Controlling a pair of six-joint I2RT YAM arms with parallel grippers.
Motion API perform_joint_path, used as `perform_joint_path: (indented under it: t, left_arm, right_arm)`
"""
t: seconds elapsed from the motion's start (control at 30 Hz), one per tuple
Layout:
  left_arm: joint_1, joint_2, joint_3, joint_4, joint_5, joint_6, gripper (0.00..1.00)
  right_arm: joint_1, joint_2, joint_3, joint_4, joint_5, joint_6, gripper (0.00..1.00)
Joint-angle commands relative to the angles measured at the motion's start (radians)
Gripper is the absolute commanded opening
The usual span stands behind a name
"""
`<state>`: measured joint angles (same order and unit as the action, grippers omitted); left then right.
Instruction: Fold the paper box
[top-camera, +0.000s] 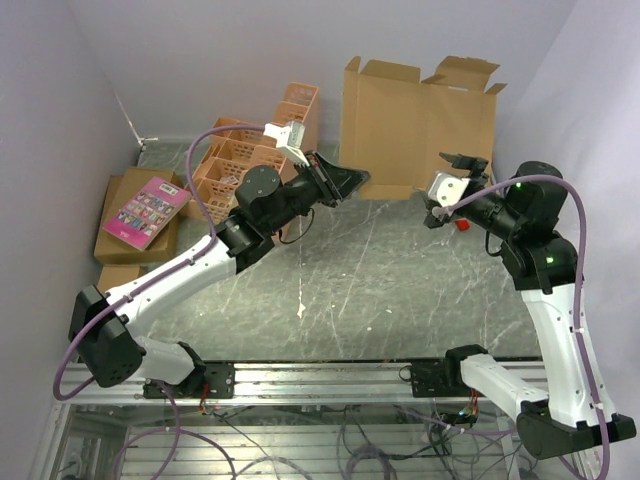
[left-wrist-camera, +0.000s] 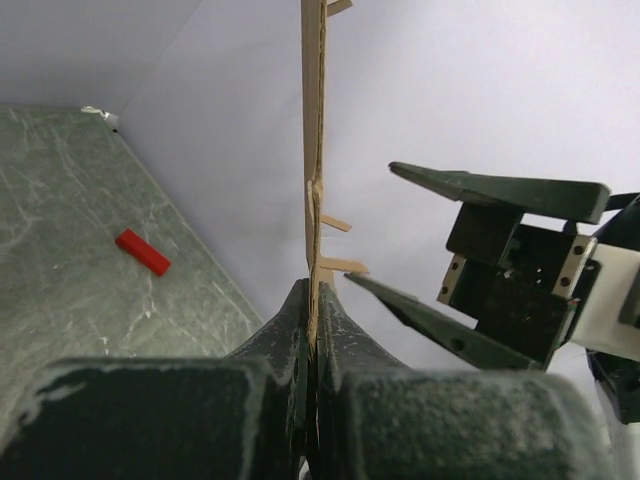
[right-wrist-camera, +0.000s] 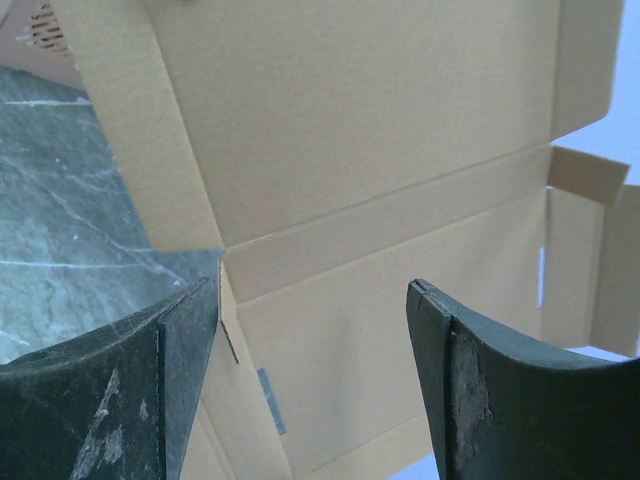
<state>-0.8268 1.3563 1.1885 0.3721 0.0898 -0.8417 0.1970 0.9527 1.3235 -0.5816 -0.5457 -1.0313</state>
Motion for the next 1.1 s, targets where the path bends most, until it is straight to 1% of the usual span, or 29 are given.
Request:
perform_joint_path:
  t: [0.0,0.17,0.3,0.4,0.43,0.47,0.57,0.6,0.63,0.8,0.93,1.07]
  left_arm:
    - [-0.007,0.011,0.057,-0.003,0.023,0.041,0.07]
    - [-0.008,0.009,0.060,-0.011,0.038,0.049,0.07]
    - [-0.008,0.010,0.067,-0.018,0.064,0.053,0.07]
    - [-0.008,0.003,0.063,-0.016,0.070,0.052,0.07]
    - [-0.007,-0.002,0.060,-0.021,0.066,0.054,0.07]
    - [-0.007,-0.009,0.055,-0.033,0.053,0.058,0.07]
    - [-0.006,-0.027,0.044,-0.046,0.001,0.066,0.07]
    - [-0.005,-0.029,0.042,-0.041,-0.004,0.062,0.07]
    - [-0.004,-0.030,0.042,-0.037,-0.005,0.056,0.07]
    - [-0.006,-0.025,0.052,-0.014,0.003,0.036,0.07]
    - [-0.005,-0.019,0.062,-0.013,0.012,0.032,0.07]
    - [-0.006,-0.019,0.063,-0.010,0.019,0.026,0.07]
  right_arm:
    - [-0.004,0.011,0.045,0.000,-0.007,0.007,0.73]
    - [-0.002,0.014,0.042,0.001,-0.004,0.015,0.66]
    - [-0.002,0.038,0.063,-0.020,-0.001,0.020,0.64]
    - [-0.002,0.045,0.066,-0.030,-0.019,0.040,0.64]
    - [-0.003,0.047,0.073,-0.044,-0.035,0.051,0.65]
    - [-0.004,0.051,0.106,-0.081,-0.085,0.051,0.69]
    - [-0.004,0.061,0.163,-0.246,-0.232,-0.018,0.86]
    - [-0.003,0.055,0.158,-0.267,-0.253,-0.031,0.91]
    - [-0.003,0.048,0.145,-0.279,-0.250,-0.057,0.93]
    - [-0.003,0.020,0.062,-0.260,-0.153,-0.120,0.96]
    - [-0.002,0.003,0.003,-0.160,-0.075,-0.082,0.96]
    - [-0.001,0.009,-0.007,-0.125,-0.039,-0.087,0.96]
